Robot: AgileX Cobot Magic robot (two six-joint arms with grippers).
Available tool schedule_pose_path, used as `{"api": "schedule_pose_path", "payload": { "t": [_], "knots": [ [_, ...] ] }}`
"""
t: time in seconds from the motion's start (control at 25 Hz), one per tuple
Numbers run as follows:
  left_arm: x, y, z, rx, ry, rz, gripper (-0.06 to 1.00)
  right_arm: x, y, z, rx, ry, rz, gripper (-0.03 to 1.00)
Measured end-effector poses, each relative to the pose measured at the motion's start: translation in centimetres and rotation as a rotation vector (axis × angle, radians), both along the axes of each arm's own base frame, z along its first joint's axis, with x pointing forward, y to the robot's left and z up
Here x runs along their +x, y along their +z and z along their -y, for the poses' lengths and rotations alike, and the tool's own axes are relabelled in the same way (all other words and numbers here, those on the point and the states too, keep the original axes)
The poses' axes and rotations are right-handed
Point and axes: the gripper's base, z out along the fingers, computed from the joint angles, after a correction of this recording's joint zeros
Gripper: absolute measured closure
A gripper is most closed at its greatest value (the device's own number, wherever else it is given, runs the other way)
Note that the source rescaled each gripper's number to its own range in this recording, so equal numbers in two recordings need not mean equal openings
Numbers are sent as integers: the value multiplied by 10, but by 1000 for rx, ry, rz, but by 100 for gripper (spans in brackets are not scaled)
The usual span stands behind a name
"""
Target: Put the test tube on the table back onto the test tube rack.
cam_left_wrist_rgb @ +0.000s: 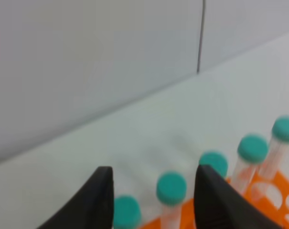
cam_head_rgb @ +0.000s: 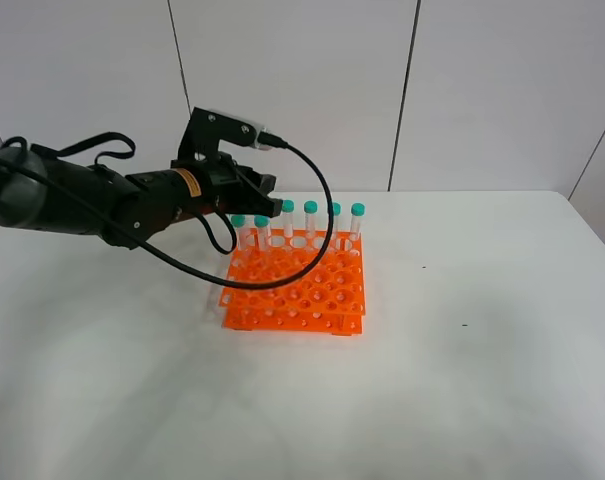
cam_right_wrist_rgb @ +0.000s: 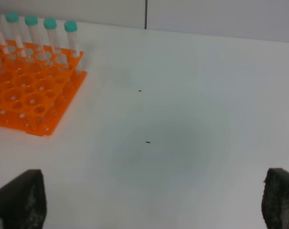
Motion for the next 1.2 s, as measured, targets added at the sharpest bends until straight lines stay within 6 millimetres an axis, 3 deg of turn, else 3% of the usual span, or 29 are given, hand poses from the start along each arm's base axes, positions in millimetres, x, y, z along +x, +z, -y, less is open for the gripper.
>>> {"api": "schedule_pose_path", "payload": {
  "t": [0.08,0.24,0.36,0.48,0.64,0.88,1.2],
  "knots": [
    [-6,17,-4,12,9,-2,55,0,0,0,0,0,0,-3],
    [-22,43,-16,71,54,-87,12,0,0,0,0,0,0,-3],
    [-25,57,-22,123,126,-223,-1,0,0,0,0,0,0,-3],
    [-18,68,-30,189,207,-362,-5,0,0,0,0,0,0,-3],
    [10,77,-44,224,277,-530,-6,0,0,0,0,0,0,-3],
    [41,74,-67,260,242,-783,-5,0,0,0,1,1,0,-3],
    [45,69,-145,235,401,-974,-3,0,0,0,1,1,0,-3]
  ]
}}
